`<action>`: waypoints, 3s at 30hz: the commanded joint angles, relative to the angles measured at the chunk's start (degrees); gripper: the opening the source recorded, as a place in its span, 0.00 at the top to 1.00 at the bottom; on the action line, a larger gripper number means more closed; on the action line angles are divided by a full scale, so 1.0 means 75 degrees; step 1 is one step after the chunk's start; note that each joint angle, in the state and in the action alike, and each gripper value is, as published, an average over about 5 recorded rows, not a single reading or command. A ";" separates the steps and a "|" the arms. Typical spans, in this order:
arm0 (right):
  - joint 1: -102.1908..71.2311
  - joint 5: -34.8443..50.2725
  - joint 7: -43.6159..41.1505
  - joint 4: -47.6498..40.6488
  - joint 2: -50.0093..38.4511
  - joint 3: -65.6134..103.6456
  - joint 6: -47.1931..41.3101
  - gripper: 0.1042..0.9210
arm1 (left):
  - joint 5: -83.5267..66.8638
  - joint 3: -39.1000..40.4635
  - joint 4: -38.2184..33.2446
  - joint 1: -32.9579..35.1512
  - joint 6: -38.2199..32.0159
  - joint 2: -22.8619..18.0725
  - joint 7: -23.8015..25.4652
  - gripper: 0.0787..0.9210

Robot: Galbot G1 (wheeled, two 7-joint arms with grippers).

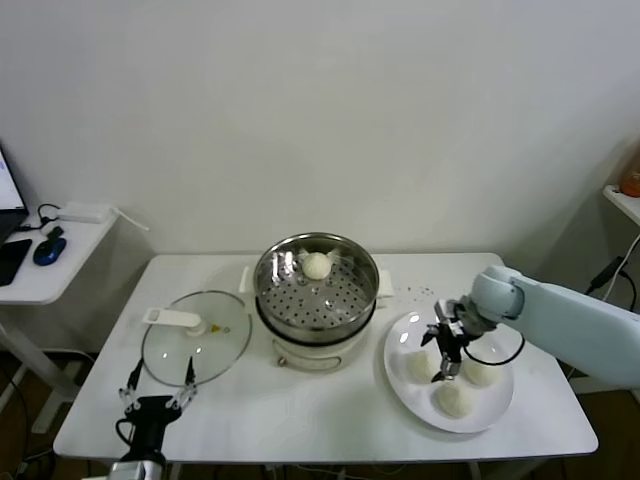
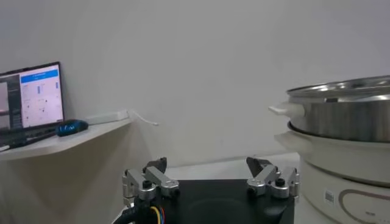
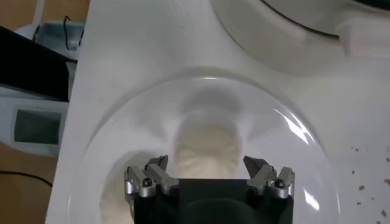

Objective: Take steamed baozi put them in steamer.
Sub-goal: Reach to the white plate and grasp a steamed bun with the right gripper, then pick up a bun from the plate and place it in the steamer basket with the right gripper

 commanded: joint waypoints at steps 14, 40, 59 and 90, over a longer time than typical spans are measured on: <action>-0.0199 -0.0240 -0.0079 -0.0252 0.0314 0.0076 -0.0021 0.15 | -0.0018 0.0002 0.0009 0.0009 -0.0020 -0.0016 -0.0017 0.12; 0.0907 0.0274 -0.0237 0.0487 -0.0239 -0.0176 0.0032 0.34 | -0.0031 0.0021 -0.0010 0.0008 -0.0001 -0.0089 -0.0042 0.12; 0.5421 0.3299 -0.0519 0.1531 0.0305 -0.2374 -0.0161 0.33 | -0.0266 0.0157 -0.0162 -0.0026 0.0286 -0.0103 -0.0174 0.12; 0.3082 0.2529 -0.0601 -0.3413 0.5532 -0.1314 -0.0160 0.33 | -0.0536 0.0089 -0.0285 -0.0014 0.0212 0.0029 -0.0098 0.12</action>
